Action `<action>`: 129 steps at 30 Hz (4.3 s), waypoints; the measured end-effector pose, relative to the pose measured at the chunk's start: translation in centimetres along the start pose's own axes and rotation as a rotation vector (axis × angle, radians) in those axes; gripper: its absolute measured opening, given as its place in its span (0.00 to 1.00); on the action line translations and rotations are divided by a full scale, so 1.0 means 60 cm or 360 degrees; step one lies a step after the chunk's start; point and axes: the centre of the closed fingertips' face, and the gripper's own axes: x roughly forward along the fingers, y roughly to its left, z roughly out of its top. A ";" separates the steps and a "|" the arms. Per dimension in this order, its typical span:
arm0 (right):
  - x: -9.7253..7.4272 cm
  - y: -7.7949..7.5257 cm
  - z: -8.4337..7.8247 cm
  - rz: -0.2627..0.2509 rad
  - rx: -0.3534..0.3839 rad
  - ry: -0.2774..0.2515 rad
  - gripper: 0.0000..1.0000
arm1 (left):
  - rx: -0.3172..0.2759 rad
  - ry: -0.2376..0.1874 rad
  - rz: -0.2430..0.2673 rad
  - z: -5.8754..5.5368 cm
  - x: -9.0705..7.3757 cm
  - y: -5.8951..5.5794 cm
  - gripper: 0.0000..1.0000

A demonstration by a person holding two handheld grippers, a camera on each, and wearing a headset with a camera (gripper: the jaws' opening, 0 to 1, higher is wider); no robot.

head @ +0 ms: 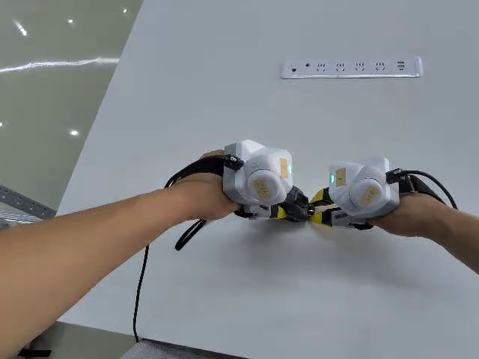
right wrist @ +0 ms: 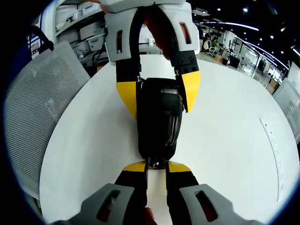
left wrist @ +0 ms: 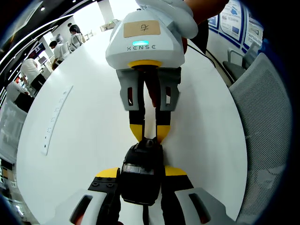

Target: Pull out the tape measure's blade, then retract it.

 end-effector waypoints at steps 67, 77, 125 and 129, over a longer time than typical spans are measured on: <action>-0.073 0.005 -0.075 0.0004 0.0088 0.0048 0.08 | 0.0008 -0.0008 -0.0013 0.005 0.002 -0.001 0.28; -0.089 0.007 -0.088 0.0003 0.0102 0.0062 0.08 | 0.0012 -0.0004 -0.0016 0.005 0.002 -0.001 0.28; -0.187 0.008 -0.201 -0.0020 0.0168 0.0188 0.08 | 0.0024 -0.0001 -0.0025 0.005 0.003 -0.001 0.28; -0.192 0.007 -0.208 -0.0018 0.0170 0.0198 0.08 | 0.0024 0.0000 -0.0025 0.005 0.003 -0.001 0.28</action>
